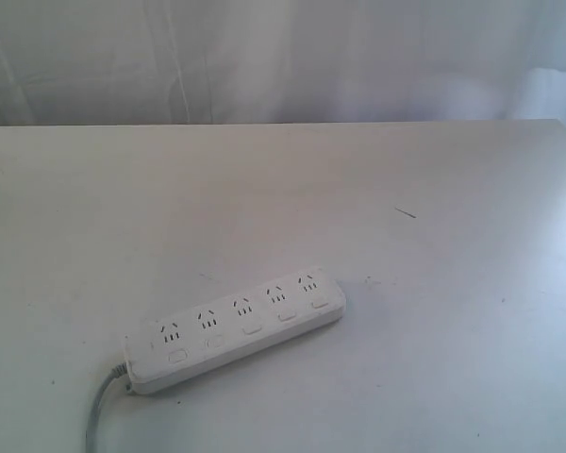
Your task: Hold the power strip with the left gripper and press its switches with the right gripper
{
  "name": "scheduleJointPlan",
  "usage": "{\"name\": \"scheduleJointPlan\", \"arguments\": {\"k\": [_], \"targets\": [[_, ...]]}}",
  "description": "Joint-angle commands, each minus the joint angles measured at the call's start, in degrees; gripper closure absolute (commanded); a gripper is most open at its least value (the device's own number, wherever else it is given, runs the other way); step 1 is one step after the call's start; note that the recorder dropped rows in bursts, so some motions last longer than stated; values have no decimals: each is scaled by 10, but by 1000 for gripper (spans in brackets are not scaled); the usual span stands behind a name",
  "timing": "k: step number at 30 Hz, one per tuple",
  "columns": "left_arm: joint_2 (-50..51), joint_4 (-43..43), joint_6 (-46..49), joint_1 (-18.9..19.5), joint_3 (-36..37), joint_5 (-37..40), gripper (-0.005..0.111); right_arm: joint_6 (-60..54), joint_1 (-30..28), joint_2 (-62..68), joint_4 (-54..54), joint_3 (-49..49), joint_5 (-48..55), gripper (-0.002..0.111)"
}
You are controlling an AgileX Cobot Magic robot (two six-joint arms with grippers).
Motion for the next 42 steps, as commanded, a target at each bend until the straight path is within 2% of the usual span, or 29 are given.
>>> {"name": "scheduleJointPlan", "arguments": {"k": [1,6,14,18,23,27,29,30,31,32,33,34,35,39,42], "targets": [[6,51,-50,-50,7,-100,107,0,-3,-2,2,3,-5,108],[46,51,16,-82,7,-96,107,0,-3,-2,2,3,-5,108],[67,50,118,-91,5,-87,107,0,-3,-2,2,3,-5,108],[67,48,172,-98,5,-49,107,0,-3,-2,2,3,-5,108],[84,54,247,-161,5,-29,107,0,-3,-2,2,3,-5,108],[133,118,250,-223,5,-43,104,0,-3,-2,2,3,-5,108],[164,138,248,-246,5,-50,90,0,-3,-2,2,3,-5,108],[183,141,248,-260,4,-51,74,0,-3,-2,2,3,-5,108],[190,142,248,-265,2,-51,65,0,-3,-2,2,3,-5,108],[207,142,241,-274,-9,-48,46,0,-3,-2,2,3,-5,108],[216,144,230,-277,-16,-48,39,0,-3,-2,2,3,-5,108],[232,158,184,-283,-32,-45,25,0,-3,-2,2,3,-5,108],[245,177,153,-291,-42,-32,20,0,-3,-2,2,3,-5,108],[299,256,117,-318,-66,48,19,0,-3,-2,2,3,-5,108],[318,264,115,-319,-67,70,19,0,-3,-2,2,3,-5,108]]}}
